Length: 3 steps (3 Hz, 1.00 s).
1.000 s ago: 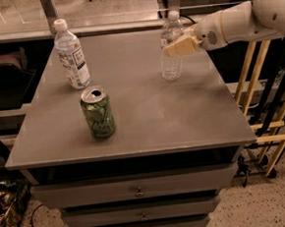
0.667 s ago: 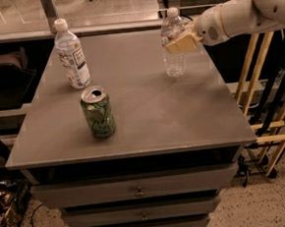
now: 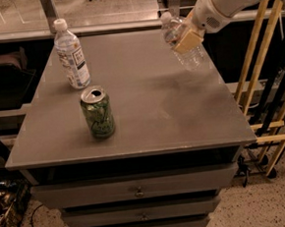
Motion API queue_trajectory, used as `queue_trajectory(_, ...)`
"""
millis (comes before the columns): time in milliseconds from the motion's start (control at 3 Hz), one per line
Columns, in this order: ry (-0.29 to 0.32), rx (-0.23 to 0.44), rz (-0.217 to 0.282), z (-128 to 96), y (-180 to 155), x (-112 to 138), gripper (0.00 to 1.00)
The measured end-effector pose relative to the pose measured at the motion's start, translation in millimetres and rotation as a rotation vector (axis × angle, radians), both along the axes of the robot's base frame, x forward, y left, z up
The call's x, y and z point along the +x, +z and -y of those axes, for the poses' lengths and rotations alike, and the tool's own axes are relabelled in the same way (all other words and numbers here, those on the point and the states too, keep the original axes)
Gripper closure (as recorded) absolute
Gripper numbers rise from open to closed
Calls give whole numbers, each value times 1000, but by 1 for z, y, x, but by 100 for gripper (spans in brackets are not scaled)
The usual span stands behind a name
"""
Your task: Knock water bottle over
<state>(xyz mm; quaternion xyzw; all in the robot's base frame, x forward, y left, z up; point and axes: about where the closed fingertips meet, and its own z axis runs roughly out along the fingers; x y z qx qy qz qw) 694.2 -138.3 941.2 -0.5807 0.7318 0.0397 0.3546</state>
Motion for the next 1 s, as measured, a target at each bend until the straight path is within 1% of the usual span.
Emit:
queue_trajectory(333,157,-261,-95,4,-21,-17,100)
queue_trajectory(667,268,-368,-179,4,-38,-31,100)
queue_trajectory(1000,298,-395,-214,3,-49,-39,100)
